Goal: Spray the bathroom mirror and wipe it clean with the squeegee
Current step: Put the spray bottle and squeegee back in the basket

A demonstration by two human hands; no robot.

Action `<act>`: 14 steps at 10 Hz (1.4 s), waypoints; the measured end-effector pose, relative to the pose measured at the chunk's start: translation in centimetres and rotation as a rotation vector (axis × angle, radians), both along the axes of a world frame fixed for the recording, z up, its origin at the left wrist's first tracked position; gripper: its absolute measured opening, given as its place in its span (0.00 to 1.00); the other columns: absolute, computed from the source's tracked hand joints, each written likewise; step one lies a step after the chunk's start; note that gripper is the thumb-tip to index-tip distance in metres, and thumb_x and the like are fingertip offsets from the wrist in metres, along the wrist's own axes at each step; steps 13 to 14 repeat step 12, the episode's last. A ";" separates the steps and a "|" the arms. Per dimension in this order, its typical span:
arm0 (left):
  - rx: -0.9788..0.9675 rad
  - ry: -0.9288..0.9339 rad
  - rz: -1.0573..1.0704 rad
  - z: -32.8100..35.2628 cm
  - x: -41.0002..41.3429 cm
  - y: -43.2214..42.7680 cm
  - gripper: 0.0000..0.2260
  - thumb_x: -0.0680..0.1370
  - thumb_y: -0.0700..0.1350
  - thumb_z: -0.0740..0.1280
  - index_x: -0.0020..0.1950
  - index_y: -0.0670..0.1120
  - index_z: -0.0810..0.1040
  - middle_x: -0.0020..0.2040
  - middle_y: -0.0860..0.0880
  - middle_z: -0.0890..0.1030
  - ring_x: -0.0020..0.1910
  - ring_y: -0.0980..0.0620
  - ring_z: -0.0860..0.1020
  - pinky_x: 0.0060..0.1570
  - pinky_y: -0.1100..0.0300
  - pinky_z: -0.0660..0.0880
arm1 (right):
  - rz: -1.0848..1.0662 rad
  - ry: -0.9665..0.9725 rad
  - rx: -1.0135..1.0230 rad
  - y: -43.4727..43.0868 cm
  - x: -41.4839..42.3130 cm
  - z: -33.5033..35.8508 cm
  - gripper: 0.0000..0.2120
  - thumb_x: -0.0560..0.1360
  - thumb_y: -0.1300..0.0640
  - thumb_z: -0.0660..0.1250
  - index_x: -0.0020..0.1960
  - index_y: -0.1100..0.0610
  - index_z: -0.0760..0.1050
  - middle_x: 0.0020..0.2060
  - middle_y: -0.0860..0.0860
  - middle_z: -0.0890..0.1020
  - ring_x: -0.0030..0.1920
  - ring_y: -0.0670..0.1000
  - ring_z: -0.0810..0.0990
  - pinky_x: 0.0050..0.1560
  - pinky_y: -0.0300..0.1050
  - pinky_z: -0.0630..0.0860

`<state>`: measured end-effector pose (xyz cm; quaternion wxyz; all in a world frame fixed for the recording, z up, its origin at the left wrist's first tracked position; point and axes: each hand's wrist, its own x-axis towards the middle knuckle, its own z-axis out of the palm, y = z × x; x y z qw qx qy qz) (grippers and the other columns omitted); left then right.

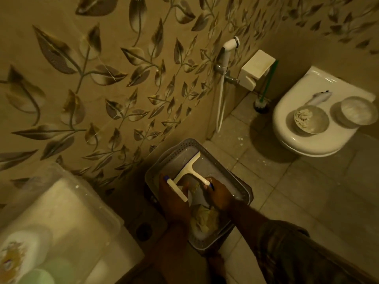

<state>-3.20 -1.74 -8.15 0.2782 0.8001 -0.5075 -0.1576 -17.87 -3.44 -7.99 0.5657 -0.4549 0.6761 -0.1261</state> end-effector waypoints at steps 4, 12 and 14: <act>0.132 0.026 0.062 -2.0 0.4 1.1 0.42 0.67 0.59 0.74 0.72 0.41 0.63 0.63 0.38 0.76 0.60 0.37 0.77 0.57 0.39 0.75 | 0.011 0.123 -0.046 -0.2 0.4 -1.3 0.13 0.82 0.53 0.63 0.61 0.61 0.77 0.54 0.59 0.82 0.56 0.59 0.81 0.62 0.58 0.78; 0.362 0.113 0.088 -0.3 0.8 2.8 0.45 0.69 0.42 0.75 0.77 0.41 0.50 0.75 0.38 0.62 0.73 0.39 0.63 0.71 0.44 0.62 | -0.036 0.288 -0.171 0.7 1.4 -0.4 0.26 0.78 0.48 0.68 0.72 0.56 0.71 0.69 0.54 0.75 0.68 0.55 0.73 0.71 0.51 0.71; 0.362 0.113 0.088 -0.3 0.8 2.8 0.45 0.69 0.42 0.75 0.77 0.41 0.50 0.75 0.38 0.62 0.73 0.39 0.63 0.71 0.44 0.62 | -0.036 0.288 -0.171 0.7 1.4 -0.4 0.26 0.78 0.48 0.68 0.72 0.56 0.71 0.69 0.54 0.75 0.68 0.55 0.73 0.71 0.51 0.71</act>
